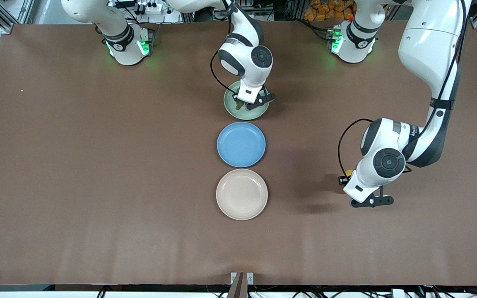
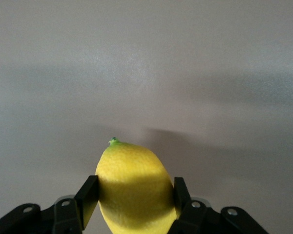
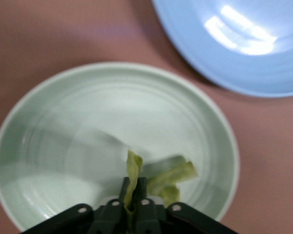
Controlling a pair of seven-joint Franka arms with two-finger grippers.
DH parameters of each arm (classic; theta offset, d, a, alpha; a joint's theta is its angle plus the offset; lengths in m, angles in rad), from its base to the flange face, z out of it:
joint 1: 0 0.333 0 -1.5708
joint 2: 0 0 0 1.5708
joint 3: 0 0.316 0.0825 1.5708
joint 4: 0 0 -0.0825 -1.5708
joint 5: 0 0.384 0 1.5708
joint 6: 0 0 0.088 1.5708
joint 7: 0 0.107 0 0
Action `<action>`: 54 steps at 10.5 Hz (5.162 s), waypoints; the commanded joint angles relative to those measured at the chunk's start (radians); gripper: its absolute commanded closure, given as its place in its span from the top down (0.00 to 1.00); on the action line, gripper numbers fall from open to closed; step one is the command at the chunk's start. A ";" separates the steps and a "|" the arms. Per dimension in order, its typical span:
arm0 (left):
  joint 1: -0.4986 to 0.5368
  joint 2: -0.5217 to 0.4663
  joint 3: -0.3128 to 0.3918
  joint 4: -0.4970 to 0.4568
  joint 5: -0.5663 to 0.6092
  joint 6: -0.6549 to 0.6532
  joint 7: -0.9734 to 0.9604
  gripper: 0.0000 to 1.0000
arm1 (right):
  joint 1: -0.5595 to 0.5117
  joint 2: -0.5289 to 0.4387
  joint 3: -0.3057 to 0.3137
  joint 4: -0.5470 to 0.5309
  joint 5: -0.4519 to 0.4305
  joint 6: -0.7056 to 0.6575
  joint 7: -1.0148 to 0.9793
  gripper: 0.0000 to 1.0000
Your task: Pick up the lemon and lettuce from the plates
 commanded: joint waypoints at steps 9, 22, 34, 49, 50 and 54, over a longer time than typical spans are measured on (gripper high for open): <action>0.077 -0.058 -0.014 -0.032 -0.094 -0.004 -0.087 1.00 | -0.451 -0.090 0.010 0.178 -0.001 -0.374 -0.364 0.00; 0.140 -0.543 -0.017 -0.616 -0.125 0.195 -0.098 1.00 | -0.865 -0.057 -0.185 0.050 -0.096 -0.256 -0.809 0.00; 0.135 -0.657 -0.100 -0.388 -0.177 -0.103 0.144 1.00 | -0.944 -0.219 -0.182 0.019 -0.079 -0.278 -0.791 1.00; 0.183 -0.658 -0.075 -0.023 -0.275 -0.452 0.411 1.00 | -1.023 -0.523 -0.074 0.249 -0.094 -0.815 -0.449 1.00; 0.183 -0.652 -0.075 0.000 -0.283 -0.464 0.413 1.00 | -1.025 -0.524 -0.076 0.265 -0.096 -0.809 -0.449 1.00; 0.183 -0.629 -0.074 0.067 -0.274 -0.529 0.468 1.00 | -1.054 -0.553 -0.073 0.249 -0.093 -0.732 -0.452 1.00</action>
